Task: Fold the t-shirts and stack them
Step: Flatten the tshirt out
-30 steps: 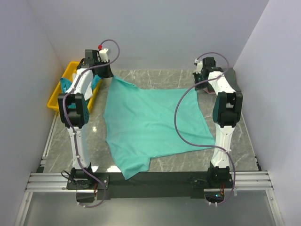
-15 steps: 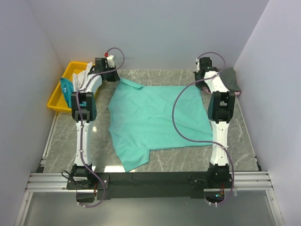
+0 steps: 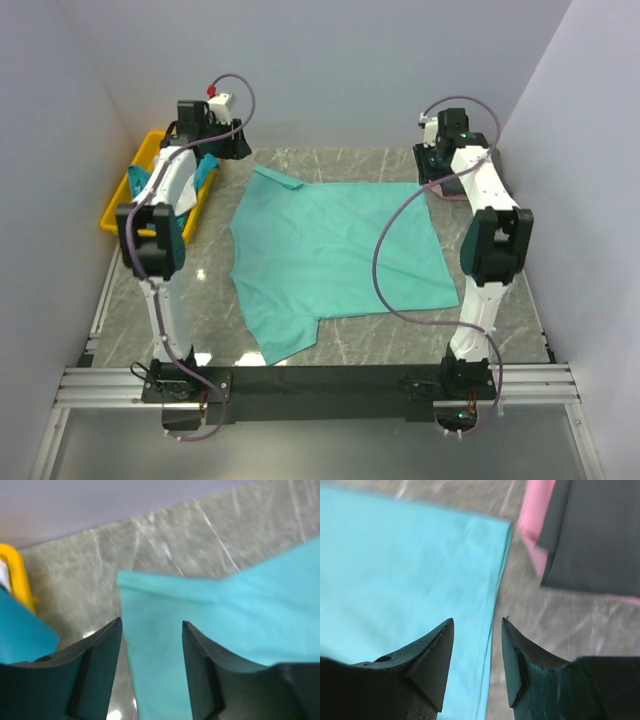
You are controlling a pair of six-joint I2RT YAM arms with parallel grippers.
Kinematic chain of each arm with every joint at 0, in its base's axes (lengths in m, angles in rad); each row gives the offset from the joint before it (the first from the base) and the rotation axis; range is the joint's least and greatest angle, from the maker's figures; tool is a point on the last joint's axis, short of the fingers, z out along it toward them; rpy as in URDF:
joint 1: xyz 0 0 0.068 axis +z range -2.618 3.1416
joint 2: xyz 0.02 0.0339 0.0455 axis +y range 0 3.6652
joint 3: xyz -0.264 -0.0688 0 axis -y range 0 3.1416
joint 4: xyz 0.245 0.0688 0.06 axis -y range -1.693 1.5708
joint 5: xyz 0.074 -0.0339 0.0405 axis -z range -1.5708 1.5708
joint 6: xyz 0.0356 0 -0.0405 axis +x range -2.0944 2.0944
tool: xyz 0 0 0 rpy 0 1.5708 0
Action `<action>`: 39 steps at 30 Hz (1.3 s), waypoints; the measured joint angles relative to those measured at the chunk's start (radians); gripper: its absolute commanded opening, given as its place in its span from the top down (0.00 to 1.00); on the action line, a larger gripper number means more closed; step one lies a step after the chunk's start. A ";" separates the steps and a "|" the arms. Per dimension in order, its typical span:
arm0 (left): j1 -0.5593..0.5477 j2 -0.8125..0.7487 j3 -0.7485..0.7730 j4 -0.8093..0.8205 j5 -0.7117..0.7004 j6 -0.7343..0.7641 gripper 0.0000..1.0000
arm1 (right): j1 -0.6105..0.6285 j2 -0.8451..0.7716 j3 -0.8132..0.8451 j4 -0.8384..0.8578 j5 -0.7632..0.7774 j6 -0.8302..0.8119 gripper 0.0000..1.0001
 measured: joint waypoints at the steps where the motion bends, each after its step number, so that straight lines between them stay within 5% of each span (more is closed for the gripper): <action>1: 0.000 -0.060 -0.043 -0.038 0.010 0.028 0.46 | 0.000 -0.048 -0.029 -0.022 -0.023 -0.024 0.52; 8: -0.051 -0.460 -0.590 -0.266 0.062 0.301 0.48 | 0.000 -0.265 -0.352 -0.149 -0.119 -0.182 0.65; 15: -0.225 -0.526 -0.949 -0.373 -0.028 0.458 0.53 | 0.006 -0.254 -0.586 -0.190 -0.132 -0.230 0.71; 32: -0.097 -0.405 -0.830 -0.429 -0.116 0.626 0.49 | 0.126 -0.240 -0.745 -0.154 -0.146 -0.226 0.71; 39: -0.064 -0.374 -0.544 -0.543 0.015 0.624 0.41 | 0.077 -0.245 -0.576 -0.196 -0.225 -0.203 0.64</action>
